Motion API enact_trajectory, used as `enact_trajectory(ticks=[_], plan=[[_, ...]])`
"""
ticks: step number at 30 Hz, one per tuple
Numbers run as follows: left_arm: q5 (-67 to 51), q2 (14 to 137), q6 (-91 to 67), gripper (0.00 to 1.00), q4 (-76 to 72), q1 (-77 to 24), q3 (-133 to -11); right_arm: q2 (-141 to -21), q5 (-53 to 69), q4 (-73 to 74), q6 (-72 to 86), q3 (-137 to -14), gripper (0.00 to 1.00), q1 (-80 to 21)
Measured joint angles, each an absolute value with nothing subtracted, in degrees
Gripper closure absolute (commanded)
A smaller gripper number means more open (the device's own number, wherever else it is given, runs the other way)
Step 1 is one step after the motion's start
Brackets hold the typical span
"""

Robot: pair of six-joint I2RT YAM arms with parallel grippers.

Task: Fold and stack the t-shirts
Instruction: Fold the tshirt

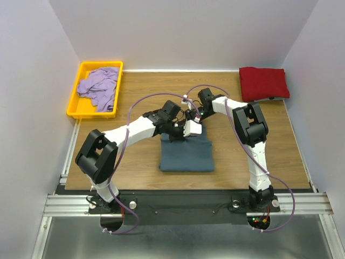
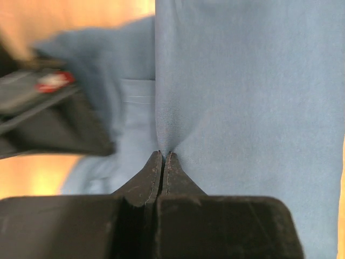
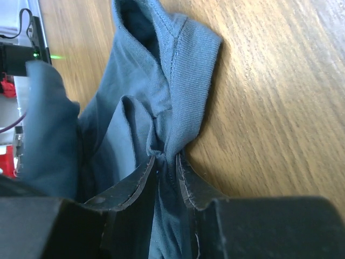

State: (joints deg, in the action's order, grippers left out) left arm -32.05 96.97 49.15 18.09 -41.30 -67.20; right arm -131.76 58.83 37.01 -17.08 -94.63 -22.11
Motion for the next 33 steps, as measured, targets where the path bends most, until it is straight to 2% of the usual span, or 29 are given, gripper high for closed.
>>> enact_trajectory(ticks=[9, 13, 16, 20, 26, 30, 33], plan=[[-25.54, 95.74, 51.4, 1.0, 13.87, -40.91, -67.24, -131.83, 60.16, 36.99, -17.08, -94.35, 0.73, -22.13], [-23.33, 97.45, 52.27, 1.0, 9.91, -39.83, -67.24, -131.83, 60.01, 37.04, -16.88, -94.35, 0.62, -22.13], [-22.57, 99.31, 53.28, 1.0, 7.75, -39.31, -67.2, -131.83, 57.12, 37.93, -16.56, -95.72, 0.57, -22.06], [-22.24, 100.14, 54.08, 1.0, 5.41, -39.16, -66.32, -131.83, 51.05, 38.52, -16.16, -101.1, 0.56, -21.71], [-22.44, 100.18, 55.05, 1.0, 3.57, -39.16, -64.75, -132.6, 44.71, 38.28, -15.84, -108.14, 0.72, -20.16], [-22.33, 100.44, 55.48, 1.0, 2.83, -39.16, -64.29, -134.85, 44.49, 37.56, -15.38, -109.8, 0.77, -19.53], [-22.24, 100.44, 55.68, 1.0, 2.72, -39.16, -64.23, -137.86, 47.18, 37.41, -14.96, -109.69, 0.86, -19.51]])
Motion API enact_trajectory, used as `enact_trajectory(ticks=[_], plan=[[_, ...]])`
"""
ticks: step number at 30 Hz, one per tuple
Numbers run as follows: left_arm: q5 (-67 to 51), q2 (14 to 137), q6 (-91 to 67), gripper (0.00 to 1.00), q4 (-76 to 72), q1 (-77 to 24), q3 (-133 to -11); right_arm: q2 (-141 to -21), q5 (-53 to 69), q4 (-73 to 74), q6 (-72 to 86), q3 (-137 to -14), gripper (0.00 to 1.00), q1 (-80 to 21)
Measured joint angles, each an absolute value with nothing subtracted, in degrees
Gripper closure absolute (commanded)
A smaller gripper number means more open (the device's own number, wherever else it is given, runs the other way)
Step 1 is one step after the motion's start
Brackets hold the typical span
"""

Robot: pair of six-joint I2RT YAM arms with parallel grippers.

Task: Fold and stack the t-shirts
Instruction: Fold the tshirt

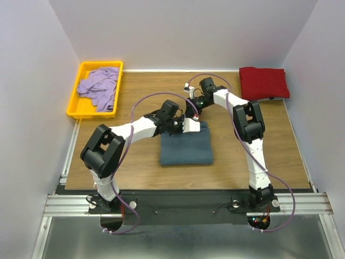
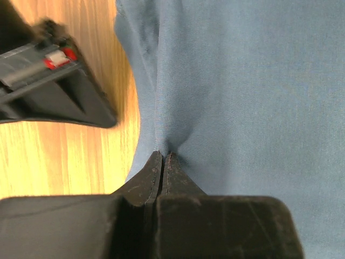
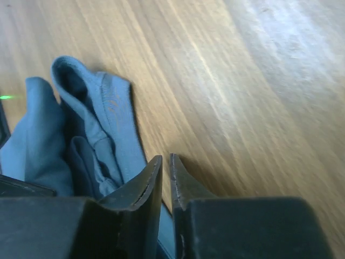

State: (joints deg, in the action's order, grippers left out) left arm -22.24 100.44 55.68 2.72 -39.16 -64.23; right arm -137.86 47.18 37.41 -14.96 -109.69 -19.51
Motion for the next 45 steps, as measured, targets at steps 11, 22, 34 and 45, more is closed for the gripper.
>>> enact_trajectory(ticks=[11, 22, 34, 45], plan=[[-19.97, 100.44, 55.75, 1.0, 2.55, -39.27, -65.08, -139.87, 58.04, 37.06, -14.24, -106.67, 0.99, -19.57], [-17.74, 100.66, 57.14, 1.0, -1.1, -37.41, -67.75, -140.14, 60.86, 37.32, -14.17, -105.45, 0.99, -19.55], [-15.94, 107.13, 58.15, 1.0, -8.47, -36.8, -66.94, -140.14, 54.72, 40.36, -13.91, -109.49, 0.66, -19.07], [-15.84, 111.57, 59.4, 0.68, -7.86, -36.14, -70.81, -137.36, 28.27, 40.29, -14.04, -119.77, 0.55, -12.53]])
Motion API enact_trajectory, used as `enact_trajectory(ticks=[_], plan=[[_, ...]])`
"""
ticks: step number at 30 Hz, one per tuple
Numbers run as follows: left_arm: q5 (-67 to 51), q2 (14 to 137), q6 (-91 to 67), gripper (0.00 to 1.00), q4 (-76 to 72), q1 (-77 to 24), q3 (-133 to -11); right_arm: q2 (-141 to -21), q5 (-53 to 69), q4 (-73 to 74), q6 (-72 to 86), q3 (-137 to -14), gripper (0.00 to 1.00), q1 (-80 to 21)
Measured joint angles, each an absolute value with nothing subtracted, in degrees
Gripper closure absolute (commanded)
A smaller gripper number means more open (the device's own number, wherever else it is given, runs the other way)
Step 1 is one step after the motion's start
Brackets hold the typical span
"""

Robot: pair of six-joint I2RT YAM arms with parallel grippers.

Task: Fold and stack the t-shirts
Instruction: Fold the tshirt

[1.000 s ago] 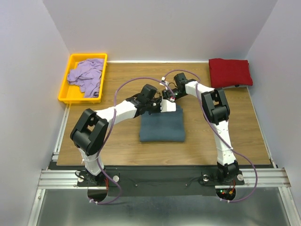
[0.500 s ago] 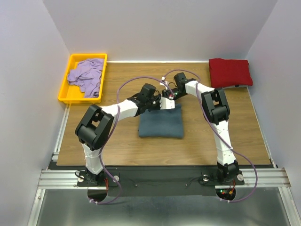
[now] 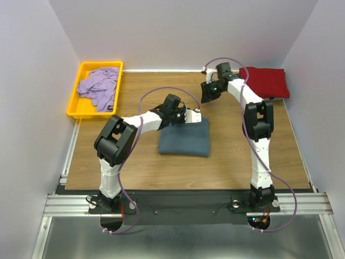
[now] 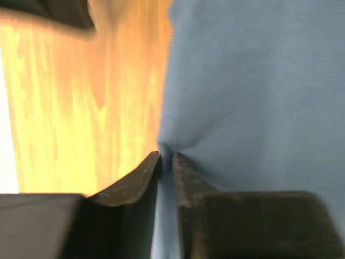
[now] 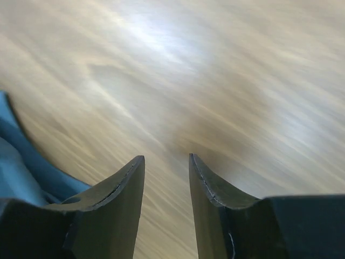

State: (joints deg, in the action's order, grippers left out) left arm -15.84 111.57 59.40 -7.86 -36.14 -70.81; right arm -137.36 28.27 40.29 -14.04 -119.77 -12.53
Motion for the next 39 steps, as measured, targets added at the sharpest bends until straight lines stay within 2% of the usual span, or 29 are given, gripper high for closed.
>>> enact_trajectory(ticks=[4, 8, 12, 16, 20, 24, 33, 39], plan=[[-15.84, 112.01, 56.07, 0.61, -6.0, -34.13, -76.05, -132.11, 25.91, 40.34, -13.17, -117.38, 0.55, -8.8], [-16.99, 109.82, 49.58, 0.6, -4.34, -31.03, -78.78, -119.59, 27.59, 40.75, -11.62, -108.31, 0.58, -7.27], [-22.79, 101.19, 36.88, 0.62, -0.93, -26.5, -78.22, -108.92, 36.4, 39.62, -8.16, -99.07, 0.62, -8.34], [-32.16, 92.23, 22.17, 0.63, -2.39, -23.66, -72.64, -105.41, 46.78, 36.93, -3.01, -90.43, 0.66, -9.52], [-40.91, 90.0, 8.6, 0.68, -10.24, -23.97, -64.16, -108.99, 52.18, 34.61, 1.96, -84.03, 0.67, -10.57], [-45.93, 96.62, -2.35, 0.75, -15.33, -24.18, -59.57, -115.85, 54.52, 31.38, 6.22, -83.61, 0.7, -10.7], [-50.28, 118.04, -20.38, 0.82, -28.73, -17.93, -61.76, -128.99, 52.64, 24.99, 12.95, -89.95, 0.76, -10.52], [-54.04, 125.08, -26.24, 0.8, -34.13, -13.15, -68.23, -133.49, 51.83, 22.79, 15.25, -96.9, 0.76, -9.76]])
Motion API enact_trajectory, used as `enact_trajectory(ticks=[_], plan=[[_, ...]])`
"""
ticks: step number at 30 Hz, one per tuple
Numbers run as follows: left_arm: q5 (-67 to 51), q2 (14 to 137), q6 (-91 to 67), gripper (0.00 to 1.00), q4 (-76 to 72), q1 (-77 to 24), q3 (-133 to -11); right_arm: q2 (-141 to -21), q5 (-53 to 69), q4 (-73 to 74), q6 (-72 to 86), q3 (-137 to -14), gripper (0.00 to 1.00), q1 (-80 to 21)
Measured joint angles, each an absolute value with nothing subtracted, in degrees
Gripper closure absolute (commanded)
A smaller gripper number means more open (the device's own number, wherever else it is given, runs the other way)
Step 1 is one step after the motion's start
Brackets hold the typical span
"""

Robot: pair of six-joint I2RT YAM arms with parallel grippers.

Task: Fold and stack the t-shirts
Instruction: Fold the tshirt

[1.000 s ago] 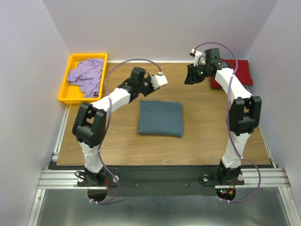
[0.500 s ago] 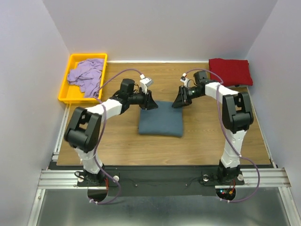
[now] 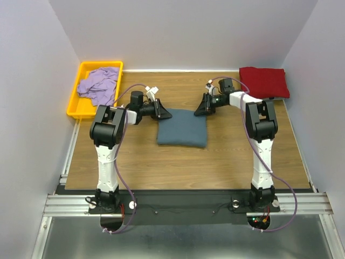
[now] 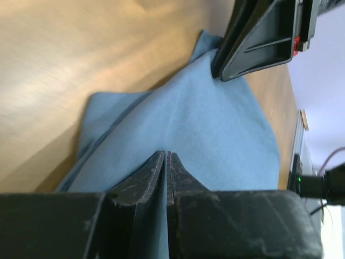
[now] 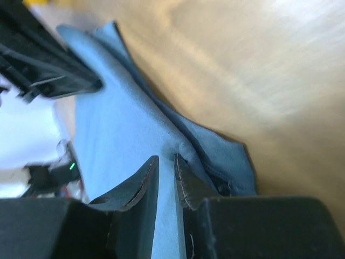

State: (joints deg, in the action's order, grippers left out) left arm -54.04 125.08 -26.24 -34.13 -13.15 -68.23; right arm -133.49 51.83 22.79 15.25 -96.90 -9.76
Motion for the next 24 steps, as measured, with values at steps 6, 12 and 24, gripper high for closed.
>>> enact_trajectory(ticks=[6, 12, 24], plan=[[-54.54, 123.04, -26.57, 0.71, -34.11, -10.81, -68.53, -132.64, 50.11, 21.8, 15.49, -99.07, 0.66, -8.23], [-56.36, 104.92, -27.11, 0.71, -34.61, -11.94, -58.46, -120.64, 51.86, 21.08, 17.12, -90.04, 0.59, -7.73], [-58.08, 114.08, -29.43, 0.73, -39.07, -17.87, -52.71, -121.21, 57.91, 14.92, 19.68, -72.03, 0.68, -14.83]])
